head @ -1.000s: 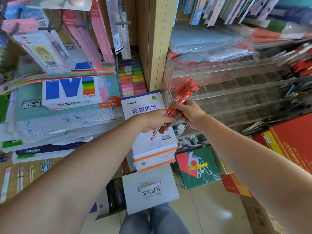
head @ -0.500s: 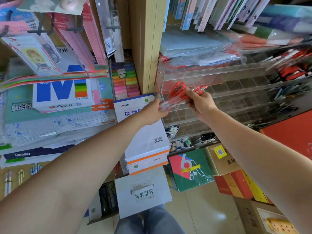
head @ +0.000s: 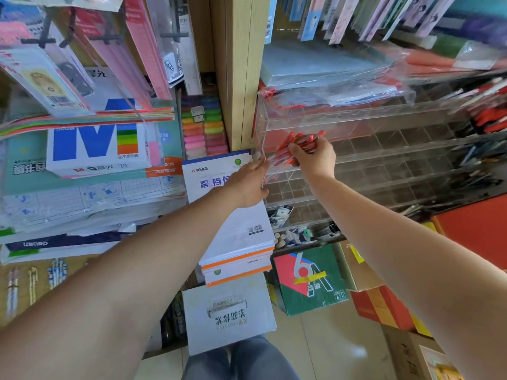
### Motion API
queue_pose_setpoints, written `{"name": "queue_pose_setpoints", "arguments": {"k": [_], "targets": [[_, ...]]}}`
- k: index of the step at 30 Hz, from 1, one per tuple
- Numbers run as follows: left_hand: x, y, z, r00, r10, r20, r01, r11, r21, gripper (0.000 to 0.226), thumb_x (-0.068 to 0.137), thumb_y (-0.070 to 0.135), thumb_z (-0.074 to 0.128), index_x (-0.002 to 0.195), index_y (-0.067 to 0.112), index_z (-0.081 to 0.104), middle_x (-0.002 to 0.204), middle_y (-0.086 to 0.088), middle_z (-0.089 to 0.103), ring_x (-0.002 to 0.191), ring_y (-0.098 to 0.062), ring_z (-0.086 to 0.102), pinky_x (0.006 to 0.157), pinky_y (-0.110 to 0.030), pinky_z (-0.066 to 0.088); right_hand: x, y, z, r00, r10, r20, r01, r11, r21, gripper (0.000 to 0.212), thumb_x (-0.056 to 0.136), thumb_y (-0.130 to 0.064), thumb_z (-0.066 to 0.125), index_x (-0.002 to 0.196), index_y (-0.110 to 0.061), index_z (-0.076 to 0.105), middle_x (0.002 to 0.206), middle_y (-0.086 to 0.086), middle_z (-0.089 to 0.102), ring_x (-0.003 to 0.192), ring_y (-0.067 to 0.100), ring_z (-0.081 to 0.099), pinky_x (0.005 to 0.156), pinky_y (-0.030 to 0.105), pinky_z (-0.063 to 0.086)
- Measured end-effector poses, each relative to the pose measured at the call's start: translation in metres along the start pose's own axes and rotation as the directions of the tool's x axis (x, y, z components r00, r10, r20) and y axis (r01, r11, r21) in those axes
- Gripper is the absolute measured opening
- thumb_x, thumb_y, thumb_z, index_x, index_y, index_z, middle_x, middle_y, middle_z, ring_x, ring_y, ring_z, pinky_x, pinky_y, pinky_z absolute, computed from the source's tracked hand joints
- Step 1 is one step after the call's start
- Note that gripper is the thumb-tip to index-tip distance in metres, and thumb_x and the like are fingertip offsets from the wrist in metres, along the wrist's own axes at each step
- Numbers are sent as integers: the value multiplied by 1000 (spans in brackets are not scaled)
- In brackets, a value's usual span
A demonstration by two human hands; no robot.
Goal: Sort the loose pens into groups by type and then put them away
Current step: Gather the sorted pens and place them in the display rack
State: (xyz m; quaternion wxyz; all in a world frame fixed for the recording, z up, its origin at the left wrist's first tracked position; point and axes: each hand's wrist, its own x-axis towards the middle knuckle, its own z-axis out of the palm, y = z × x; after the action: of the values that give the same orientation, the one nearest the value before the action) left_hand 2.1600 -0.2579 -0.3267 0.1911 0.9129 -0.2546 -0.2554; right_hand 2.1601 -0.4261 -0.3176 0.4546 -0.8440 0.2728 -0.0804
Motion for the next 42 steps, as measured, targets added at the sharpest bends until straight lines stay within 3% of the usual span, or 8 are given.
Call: {"name": "queue_pose_setpoints", "arguments": {"k": [5, 10, 16, 23, 28, 32, 35, 42], "targets": [[4, -1, 3, 1000, 1, -23, 0, 1000, 14, 76, 95, 24, 54, 154, 16, 6, 162, -4, 2, 146, -28, 18, 113, -40, 30, -4, -3, -5, 993, -100, -61, 106, 988, 116, 42, 80, -23, 74, 108, -30, 45, 99, 5, 59, 85, 21, 65, 77, 35, 56], [5, -1, 4, 1000, -8, -30, 7, 1000, -14, 74, 95, 23, 53, 154, 18, 10, 162, -1, 3, 144, -29, 23, 110, -40, 34, 0, 1, -8, 984, -174, 44, 178, 975, -135, 8, 82, -14, 69, 89, -16, 73, 87, 7, 71, 78, 23, 68, 79, 41, 56], [-7, -8, 2, 989, -40, -145, 26, 995, -97, 49, 95, 19, 52, 141, 10, 39, 150, -11, 33, 132, -31, 38, 102, -41, 39, -12, -9, -12, 976, -216, 19, 215, 958, -187, 38, 76, -16, 77, 109, -12, 60, 108, 3, 50, 83, 12, 50, 77, 18, 40], [-50, -51, -5, 962, -73, -262, 34, 988, -151, 36, 94, 16, 50, 130, 15, 53, 134, -9, 48, 120, -28, 48, 96, -40, 42, -67, -22, 11, 949, -308, -75, 296, 945, -139, 23, 80, -8, 67, 99, -7, 54, 103, 6, 50, 80, 15, 46, 71, 17, 36], [-98, -99, -6, 957, -48, -287, 1, 987, -162, 34, 92, 13, 50, 125, 14, 57, 126, -9, 52, 113, -27, 53, 92, -34, 44, -121, -39, 59, 933, -342, -111, 336, 940, -65, 15, 80, -9, 63, 94, -12, 56, 93, 5, 57, 78, 22, 55, 72, 33, 48], [-151, -153, 0, 962, -69, -262, 22, 984, -180, 25, 91, 12, 50, 112, 11, 64, 114, -9, 61, 101, -26, 59, 74, -27, 41, -179, -56, 124, 965, -252, 74, 250, 967, 39, 8, 86, -12, 62, 92, -17, 59, 74, -4, 59, 62, 17, 58, 62, 29, 47], [-188, -206, 16, 967, -157, -200, 111, 968, -226, 21, 90, 14, 51, 105, 12, 66, 106, -9, 67, 97, -29, 61, 80, -35, 50, -221, -58, 181, 955, -206, 212, 196, 978, 67, 8, 84, -11, 61, 88, -17, 61, 66, -4, 59, 58, 18, 58, 62, 34, 51], [-234, -306, 89, 923, -379, -64, 353, 902, -250, 13, 94, 15, 47, 88, 14, 59, 88, -6, 63, 87, -29, 61, 66, -34, 44, -284, 5, 288, 856, 48, 514, 55, 981, -184, 7, 84, -16, 64, 89, -20, 63, 77, -2, 63, 73, 16, 59, 66, 24, 43]]}}
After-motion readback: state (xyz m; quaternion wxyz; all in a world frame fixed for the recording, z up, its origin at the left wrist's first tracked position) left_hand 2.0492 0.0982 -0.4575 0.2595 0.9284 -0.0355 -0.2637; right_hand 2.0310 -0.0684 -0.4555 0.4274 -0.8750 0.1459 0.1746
